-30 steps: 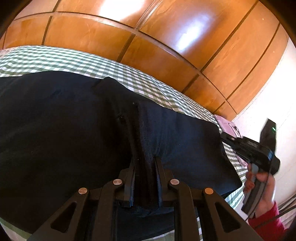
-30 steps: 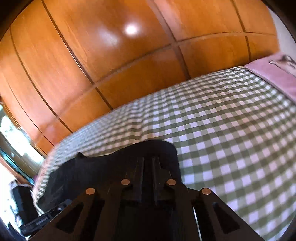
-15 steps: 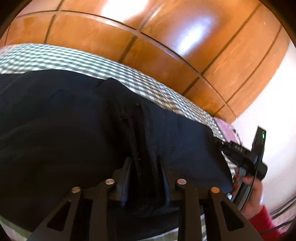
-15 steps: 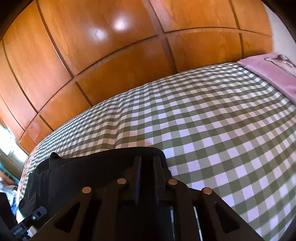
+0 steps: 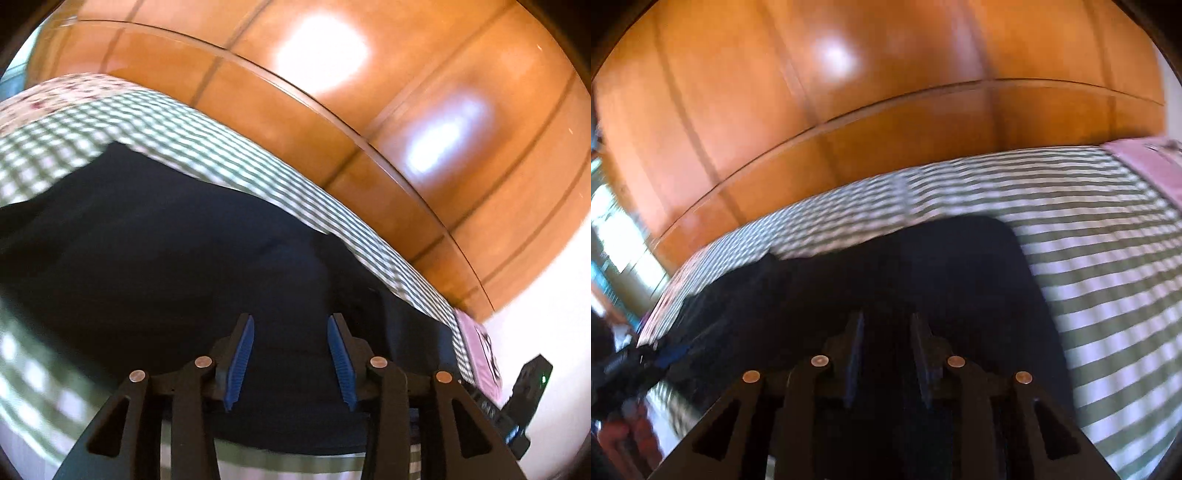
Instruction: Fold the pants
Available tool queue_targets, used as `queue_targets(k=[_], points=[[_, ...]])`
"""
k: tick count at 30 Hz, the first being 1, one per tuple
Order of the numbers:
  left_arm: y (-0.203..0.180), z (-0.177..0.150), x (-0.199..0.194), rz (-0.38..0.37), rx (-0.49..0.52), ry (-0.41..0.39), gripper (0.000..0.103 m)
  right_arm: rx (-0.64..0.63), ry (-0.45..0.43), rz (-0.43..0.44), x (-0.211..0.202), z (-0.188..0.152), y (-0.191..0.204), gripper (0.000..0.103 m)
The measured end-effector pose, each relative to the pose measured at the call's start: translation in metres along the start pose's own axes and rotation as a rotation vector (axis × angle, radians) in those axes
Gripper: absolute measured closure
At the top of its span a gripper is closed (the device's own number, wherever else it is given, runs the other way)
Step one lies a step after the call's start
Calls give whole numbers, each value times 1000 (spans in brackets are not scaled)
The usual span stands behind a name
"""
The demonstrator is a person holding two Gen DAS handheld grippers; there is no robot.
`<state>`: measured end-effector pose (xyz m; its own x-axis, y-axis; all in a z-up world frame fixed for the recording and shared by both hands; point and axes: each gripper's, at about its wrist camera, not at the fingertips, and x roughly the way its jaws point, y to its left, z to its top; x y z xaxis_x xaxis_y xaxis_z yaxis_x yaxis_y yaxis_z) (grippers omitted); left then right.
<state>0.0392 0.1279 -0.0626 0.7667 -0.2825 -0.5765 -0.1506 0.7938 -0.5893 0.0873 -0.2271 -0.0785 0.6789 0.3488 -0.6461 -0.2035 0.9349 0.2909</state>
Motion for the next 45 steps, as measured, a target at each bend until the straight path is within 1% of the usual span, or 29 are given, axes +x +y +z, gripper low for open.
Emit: queue_targets(k=[3, 6, 8, 10, 12, 14, 16, 20, 22, 24, 28, 29, 34, 35, 37, 39, 40, 41, 42, 44, 45], points=[[18, -2, -18, 67, -30, -42, 61, -87, 30, 39, 12, -8, 29, 75], [33, -5, -33, 147, -35, -78, 61, -123, 64, 94, 22, -15, 48, 74], [45, -8, -45, 190, -45, -102, 61, -134, 74, 114, 26, -22, 59, 70], [56, -12, -54, 217, -73, -125, 61, -149, 75, 127, 26, -27, 70, 66], [66, -16, -66, 236, -106, -162, 61, -159, 78, 144, 26, -29, 77, 66], [78, -22, -80, 271, -152, -222, 60, -167, 81, 153, 24, -33, 82, 66], [86, -23, -83, 288, -187, -237, 60, -177, 78, 149, 25, -36, 82, 66], [104, -18, -72, 290, -253, -186, 60, -147, 88, 171, 23, -37, 77, 66], [115, -16, -69, 273, -288, -177, 60, -145, 92, 176, 21, -36, 76, 66], [121, -15, -63, 251, -315, -184, 59, -153, 93, 177, 19, -38, 76, 66], [125, -8, -55, 201, -357, -210, 45, -168, 92, 177, 18, -39, 76, 66], [128, -7, -53, 178, -375, -222, 42, -168, 92, 177, 18, -39, 76, 66], [147, 2, -45, 100, -476, -284, 42, -153, 92, 186, 20, -39, 74, 66], [150, 3, -45, 94, -494, -295, 44, -152, 92, 187, 20, -39, 73, 66], [151, 6, -45, 105, -497, -297, 45, -153, 93, 189, 20, -39, 73, 66], [150, 10, -43, 130, -479, -287, 56, -155, 91, 187, 20, -39, 73, 66], [150, 12, -42, 144, -476, -277, 75, -156, 90, 183, 20, -39, 74, 66], [153, 14, -40, 153, -484, -255, 86, -158, 89, 182, 20, -40, 74, 66], [156, 16, -39, 145, -498, -239, 86, -159, 88, 181, 20, -40, 74, 66], [158, 17, -42, 107, -523, -246, 87, -160, 88, 180, 20, -40, 75, 66], [157, 17, -44, 103, -519, -248, 88, -159, 89, 180, 20, -40, 75, 66]])
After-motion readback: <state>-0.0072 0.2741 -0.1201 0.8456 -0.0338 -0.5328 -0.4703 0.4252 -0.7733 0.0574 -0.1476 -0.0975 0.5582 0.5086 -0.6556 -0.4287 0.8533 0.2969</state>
